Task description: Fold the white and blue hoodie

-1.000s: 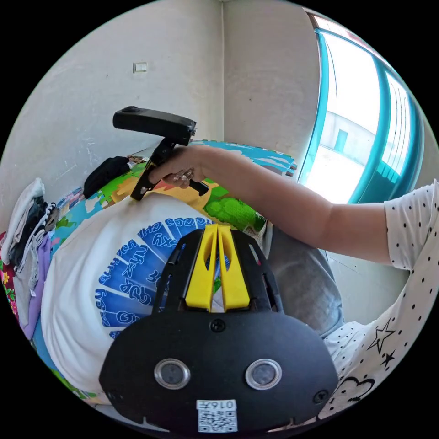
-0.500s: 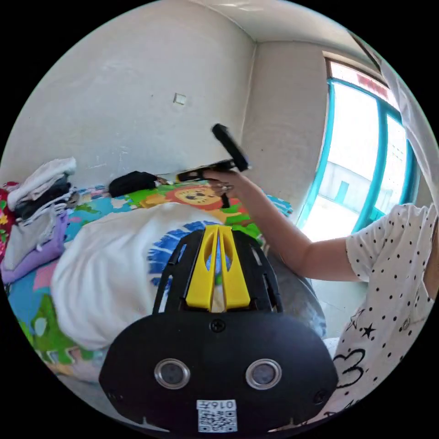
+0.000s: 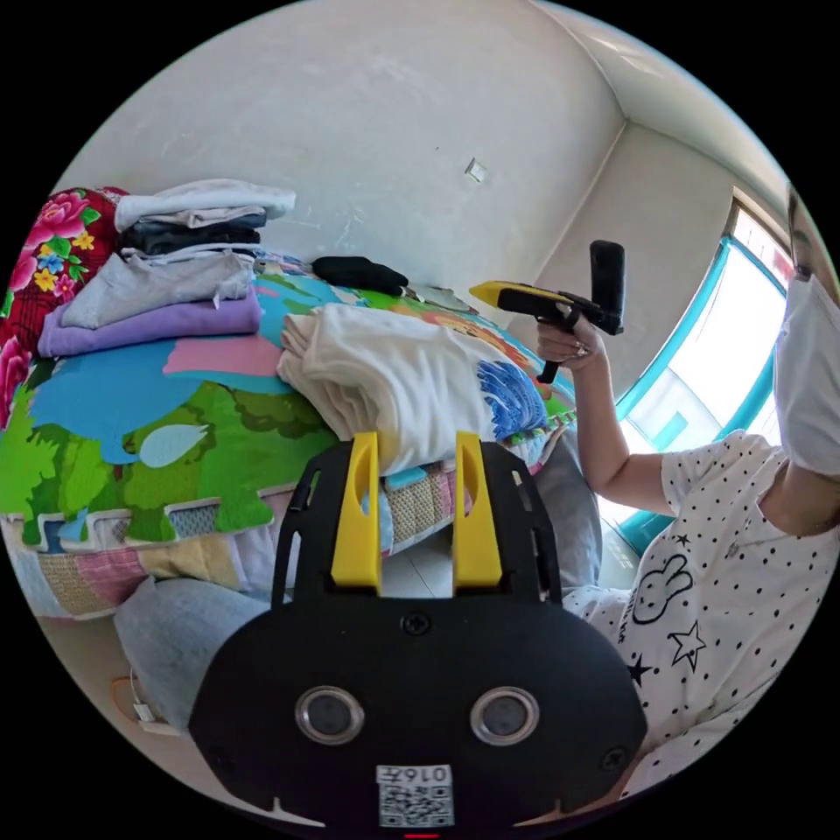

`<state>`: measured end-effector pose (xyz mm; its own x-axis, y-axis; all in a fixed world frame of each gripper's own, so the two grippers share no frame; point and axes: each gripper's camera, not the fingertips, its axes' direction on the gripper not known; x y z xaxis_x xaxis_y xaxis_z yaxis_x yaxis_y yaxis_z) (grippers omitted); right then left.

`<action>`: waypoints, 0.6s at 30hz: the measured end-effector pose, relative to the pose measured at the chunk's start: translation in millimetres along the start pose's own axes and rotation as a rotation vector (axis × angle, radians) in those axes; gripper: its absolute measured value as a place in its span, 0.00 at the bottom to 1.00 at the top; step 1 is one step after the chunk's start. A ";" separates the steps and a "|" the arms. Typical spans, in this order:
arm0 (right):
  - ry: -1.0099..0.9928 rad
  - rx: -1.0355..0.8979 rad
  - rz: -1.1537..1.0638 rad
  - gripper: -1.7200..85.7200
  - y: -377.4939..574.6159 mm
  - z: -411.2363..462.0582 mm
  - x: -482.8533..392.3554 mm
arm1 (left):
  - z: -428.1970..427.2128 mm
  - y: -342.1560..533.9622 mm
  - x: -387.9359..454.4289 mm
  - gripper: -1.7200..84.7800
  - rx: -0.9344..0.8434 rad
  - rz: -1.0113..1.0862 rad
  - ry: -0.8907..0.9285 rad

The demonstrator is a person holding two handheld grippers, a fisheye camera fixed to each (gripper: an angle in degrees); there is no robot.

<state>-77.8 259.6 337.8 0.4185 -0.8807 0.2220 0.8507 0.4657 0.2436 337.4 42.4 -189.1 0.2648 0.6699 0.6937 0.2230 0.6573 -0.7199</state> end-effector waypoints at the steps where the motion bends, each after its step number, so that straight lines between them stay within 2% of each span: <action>1: -0.021 -0.017 -0.029 0.03 -15.0 12.6 -15.1 | 1.4 2.4 -2.8 0.13 0.005 0.004 -0.002; 4: 0.014 -0.137 -0.143 0.02 -54.7 53.9 -58.5 | 3.6 17.2 -17.0 0.09 0.032 0.034 -0.058; 12: 0.165 -0.489 -0.434 0.02 -137.7 176.7 -151.2 | 20.4 48.8 -67.0 0.07 0.019 0.017 0.074; 14: 0.344 -0.624 -0.474 0.02 -143.4 221.9 -156.5 | 24.3 53.1 -75.1 0.06 0.006 0.000 0.071; 18: 0.379 -0.622 -0.508 0.02 -147.8 244.0 -165.3 | 32.1 65.4 -99.9 0.06 0.023 -0.072 0.136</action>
<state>-350.4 357.5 495.4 -0.0733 -0.9891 -0.1275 0.9351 -0.0237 -0.3535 295.4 29.6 -304.8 0.3741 0.5687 0.7325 0.2244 0.7109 -0.6665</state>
